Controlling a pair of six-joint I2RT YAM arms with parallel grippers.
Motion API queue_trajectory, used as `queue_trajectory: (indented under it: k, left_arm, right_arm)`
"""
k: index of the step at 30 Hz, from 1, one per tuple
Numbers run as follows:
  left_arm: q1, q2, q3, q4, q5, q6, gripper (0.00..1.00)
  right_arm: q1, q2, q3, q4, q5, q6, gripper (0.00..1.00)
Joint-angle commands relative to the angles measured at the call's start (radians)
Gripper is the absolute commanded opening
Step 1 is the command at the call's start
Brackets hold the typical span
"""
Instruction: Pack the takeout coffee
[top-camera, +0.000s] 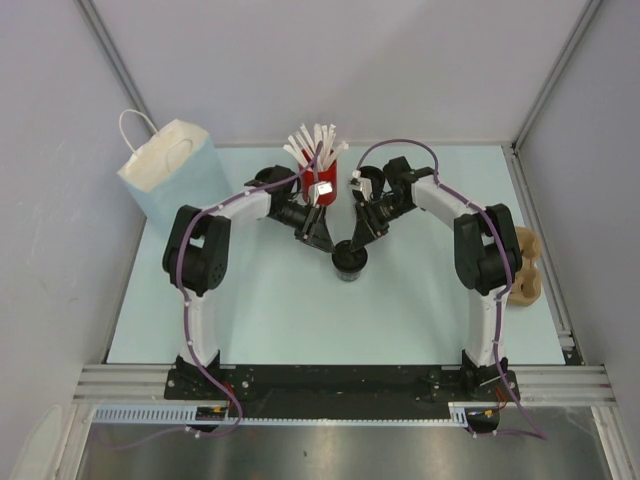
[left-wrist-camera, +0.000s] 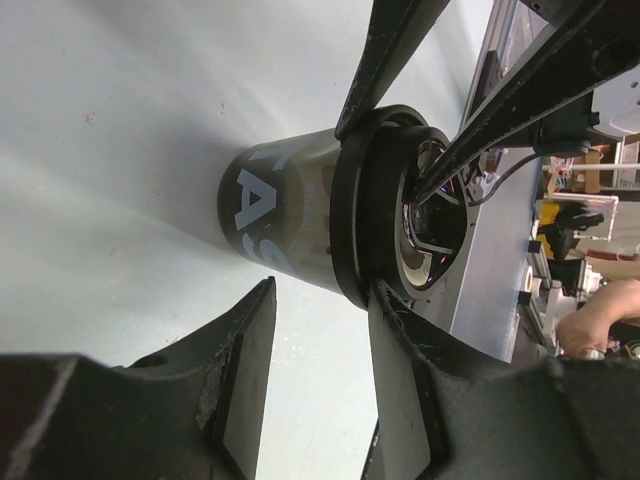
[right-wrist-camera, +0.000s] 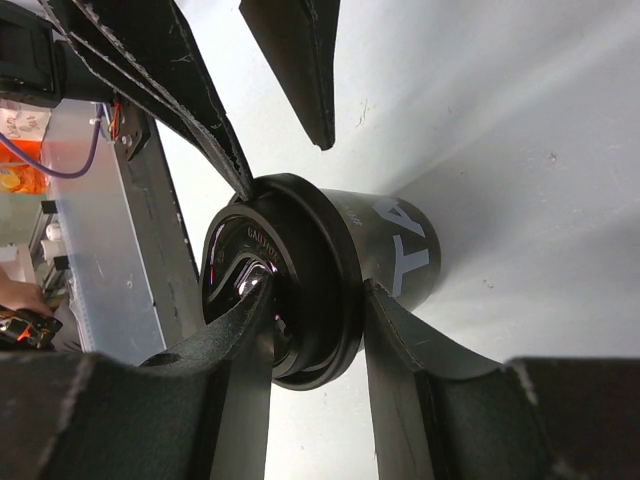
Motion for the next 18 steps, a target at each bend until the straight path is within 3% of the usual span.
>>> queue_trajectory:
  k: [1, 10, 12, 13, 18]
  left_arm:
    - [-0.069, 0.104, -0.025, -0.012, -0.334, 0.110, 0.45]
    - [-0.080, 0.107, -0.022, -0.033, -0.371, 0.129, 0.43]
    - [-0.078, 0.084, -0.028, -0.013, -0.351, 0.128, 0.48]
    - [-0.075, 0.058, -0.028, 0.004, -0.341, 0.126, 0.55]
    - [-0.058, 0.020, 0.030, 0.008, -0.254, 0.114, 0.64]
  right_arm:
    - [0.037, 0.011, -0.039, 0.009, 0.131, -0.066, 0.36]
    - [0.044, 0.011, -0.044, 0.009, 0.142, -0.070, 0.36]
    - [0.044, 0.011, -0.042, 0.006, 0.140, -0.079, 0.36]
    - [0.044, 0.013, -0.042, 0.002, 0.139, -0.084, 0.36]
    - [0.045, 0.019, -0.013, -0.040, 0.125, -0.115, 0.36]
